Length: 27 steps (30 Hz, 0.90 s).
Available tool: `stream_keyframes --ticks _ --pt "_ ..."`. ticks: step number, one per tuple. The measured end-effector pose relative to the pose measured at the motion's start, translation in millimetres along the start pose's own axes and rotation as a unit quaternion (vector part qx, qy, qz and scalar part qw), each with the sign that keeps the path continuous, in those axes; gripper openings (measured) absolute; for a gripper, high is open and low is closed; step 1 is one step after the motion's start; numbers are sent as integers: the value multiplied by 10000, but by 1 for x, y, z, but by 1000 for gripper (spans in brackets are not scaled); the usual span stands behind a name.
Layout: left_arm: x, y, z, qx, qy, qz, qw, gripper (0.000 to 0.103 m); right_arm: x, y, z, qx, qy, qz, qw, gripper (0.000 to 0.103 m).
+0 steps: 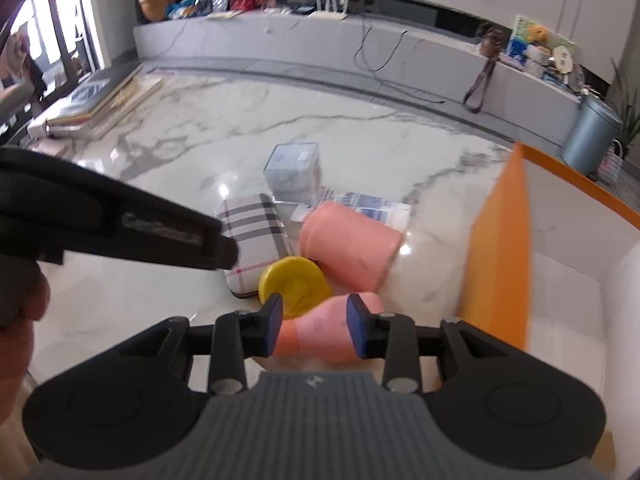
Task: Organize rigid objects
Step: 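Move both tools back toward the remaining items on the table, then grasp the plaid case with the left tool while the right tool reaches the yellow tape measure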
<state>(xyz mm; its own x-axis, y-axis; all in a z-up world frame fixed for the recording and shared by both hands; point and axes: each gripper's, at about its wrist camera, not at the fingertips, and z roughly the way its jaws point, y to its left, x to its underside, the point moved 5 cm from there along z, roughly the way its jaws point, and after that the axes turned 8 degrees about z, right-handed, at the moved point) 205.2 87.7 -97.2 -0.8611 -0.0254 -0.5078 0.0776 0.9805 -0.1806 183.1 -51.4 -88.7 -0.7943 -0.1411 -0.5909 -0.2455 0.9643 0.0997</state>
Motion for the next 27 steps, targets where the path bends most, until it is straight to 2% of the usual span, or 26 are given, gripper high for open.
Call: stream_keyframes --ticks 3,8,10,18,22,27 --pt "-3 5 16 -37 108 -63 9999 52 -6 7 20 -34 150 -209 9997 49" --pt "-11 10 38 -107 204 -43 9997 60 -11 13 45 -30 405 -548 9977 51" --pt "-13 12 43 -88 194 -56 9998 61 -12 13 51 -73 483 -593 9970 58" --pt "-17 16 65 -59 388 -197 9990 74 -11 15 70 -150 737 -700 9947 61" --pt "-22 18 74 -162 421 -274 9986 77 -8 17 77 -134 824 -883 9926 65" --pt "-22 21 79 -139 448 -360 9983 80 -8 12 81 -138 923 -788 9925 63"
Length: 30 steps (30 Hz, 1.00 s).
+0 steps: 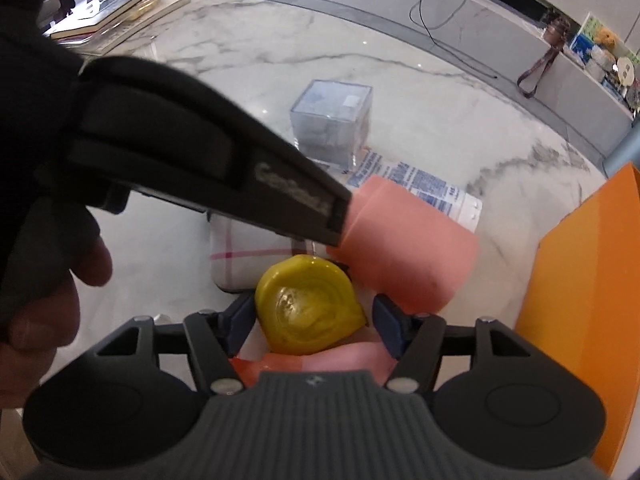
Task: Organize rigid objects
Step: 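Grasp the plaid case with the left tool while the right tool reaches the yellow tape measure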
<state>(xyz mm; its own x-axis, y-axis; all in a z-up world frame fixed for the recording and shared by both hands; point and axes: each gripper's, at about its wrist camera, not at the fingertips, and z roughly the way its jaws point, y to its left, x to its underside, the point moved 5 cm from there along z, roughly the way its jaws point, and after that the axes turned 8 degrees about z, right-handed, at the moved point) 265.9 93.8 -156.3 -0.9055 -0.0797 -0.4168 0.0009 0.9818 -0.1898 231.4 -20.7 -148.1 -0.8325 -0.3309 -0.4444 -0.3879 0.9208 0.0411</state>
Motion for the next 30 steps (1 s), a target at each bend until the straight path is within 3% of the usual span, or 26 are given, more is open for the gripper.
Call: stream_keyframes --ticks 7,11,15,20,25,27,30 --pt "-3 1 8 -89 -71 -59 9999 85 0 -2 -1 -18 -10 58 10000 62" --pt "-2 -8 11 -334 -186 347 9987 88 0 -1 0 33 80 54 9999 64" --pt "-1 -11 13 -406 -241 634 9969 82 1 -2 -6 115 110 76 9998 71" --pt "-1 -8 11 -381 -139 670 9969 82 5 -2 -10 143 71 86 9998 72" --pt "2 -13 16 -638 -296 1021 9923 91 6 -5 -2 92 197 167 9996 58" --pt "3 -16 18 -727 -337 1183 9897 83 7 -7 0 28 219 251 9994 53" --pt "3 -17 17 -767 -334 1277 9883 81 6 -8 -1 -84 230 395 9989 42"
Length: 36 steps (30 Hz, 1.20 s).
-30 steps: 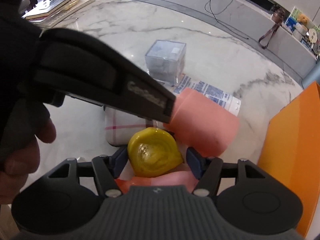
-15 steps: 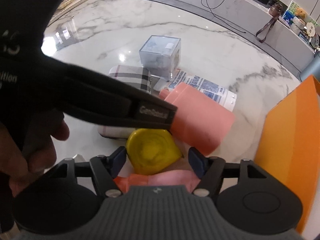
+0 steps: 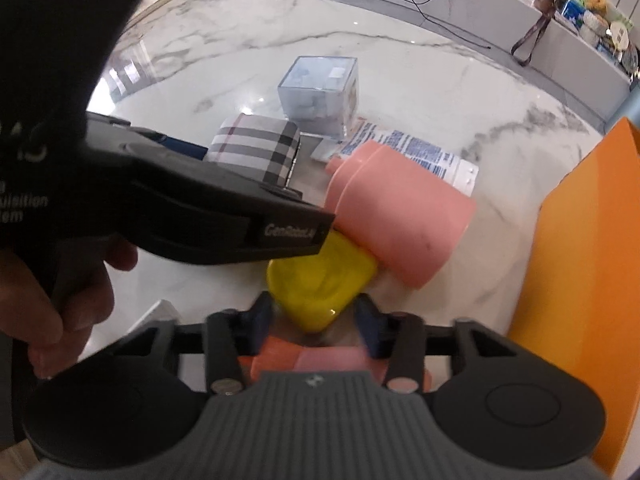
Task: Organize rigid objects
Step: 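Grasp the plaid case with the left tool while the right tool reaches the yellow tape measure, then close the right tool on the yellow tape measure while the left tool holds the plaid case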
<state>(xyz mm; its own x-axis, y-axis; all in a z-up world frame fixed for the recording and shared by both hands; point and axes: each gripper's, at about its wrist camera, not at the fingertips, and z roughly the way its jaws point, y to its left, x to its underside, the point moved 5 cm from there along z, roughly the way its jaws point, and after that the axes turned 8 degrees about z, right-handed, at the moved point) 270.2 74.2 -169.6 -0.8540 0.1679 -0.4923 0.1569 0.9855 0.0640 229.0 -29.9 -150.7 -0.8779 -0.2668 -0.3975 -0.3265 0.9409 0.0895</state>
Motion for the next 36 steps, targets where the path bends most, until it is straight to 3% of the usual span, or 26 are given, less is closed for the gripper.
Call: stream_keyframes --ticks 9,10,12,17,18,19,21,23,26,30,36 --pt "4 20 -5 248 75 -433 9987 81 -4 5 -12 -59 -165 -9 9998 38" --pt "5 23 -6 287 92 -497 9983 81 -4 6 -15 -68 -201 -24 9998 31" --pt "8 28 -9 334 136 -622 9974 81 -4 8 -19 -157 -175 -7 9997 1" --pt "17 35 -19 549 269 -944 9937 81 -1 11 -26 -93 -170 -15 9998 0" --pt "19 36 -20 539 306 -966 9934 81 -1 10 -27 -86 -178 40 9998 5" --pt "21 37 -21 532 314 -993 9931 81 -2 9 -27 -16 -248 97 9996 21" --pt "22 38 -23 546 305 -1016 9929 81 -1 7 -28 40 -375 213 9991 42" --pt "20 39 -25 560 255 -1027 9928 81 -3 5 -27 -17 -415 371 9984 43" --pt "18 41 -28 519 165 -1029 9932 81 -9 1 -19 -5 -443 802 9958 64" --pt "13 51 -28 255 35 -1089 9937 78 -17 0 0 14 -338 1201 9922 66" --pt "13 56 -16 345 174 -1124 9929 76 -22 2 15 40 -283 1416 9895 65"
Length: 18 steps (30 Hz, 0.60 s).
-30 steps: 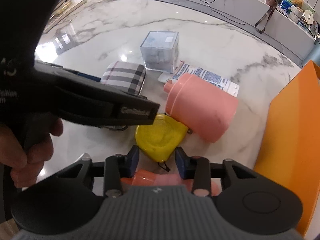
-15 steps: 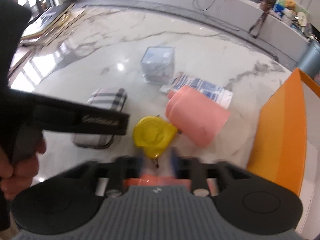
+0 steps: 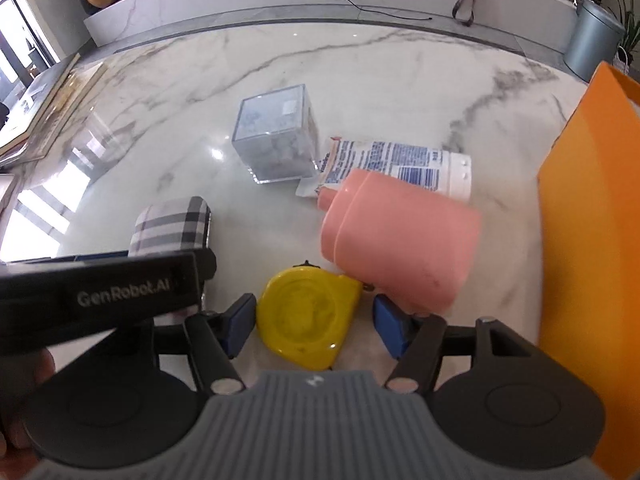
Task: Organize rigid objects
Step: 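Close the right tool on the yellow tape measure while the left tool holds the plaid case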
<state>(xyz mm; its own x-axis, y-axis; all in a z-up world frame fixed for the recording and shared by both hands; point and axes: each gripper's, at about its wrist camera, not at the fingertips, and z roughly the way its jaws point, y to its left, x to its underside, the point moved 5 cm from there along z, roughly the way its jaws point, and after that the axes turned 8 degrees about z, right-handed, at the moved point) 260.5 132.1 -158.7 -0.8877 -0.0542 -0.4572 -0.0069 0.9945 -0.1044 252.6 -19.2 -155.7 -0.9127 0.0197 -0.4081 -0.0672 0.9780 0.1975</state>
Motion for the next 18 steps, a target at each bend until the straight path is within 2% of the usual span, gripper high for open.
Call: stream_keyframes --ticks 3,11,18 --pt "-1 -2 5 -121 21 127 9998 76 2 5 0 38 -70 -199 9998 58" --pt "-3 -12 10 -412 -88 598 9973 82 3 2 0 8 -65 -323 9995 58" --pt "-4 -17 15 -575 -157 761 9953 77 4 3 0 -30 -74 -376 9993 57"
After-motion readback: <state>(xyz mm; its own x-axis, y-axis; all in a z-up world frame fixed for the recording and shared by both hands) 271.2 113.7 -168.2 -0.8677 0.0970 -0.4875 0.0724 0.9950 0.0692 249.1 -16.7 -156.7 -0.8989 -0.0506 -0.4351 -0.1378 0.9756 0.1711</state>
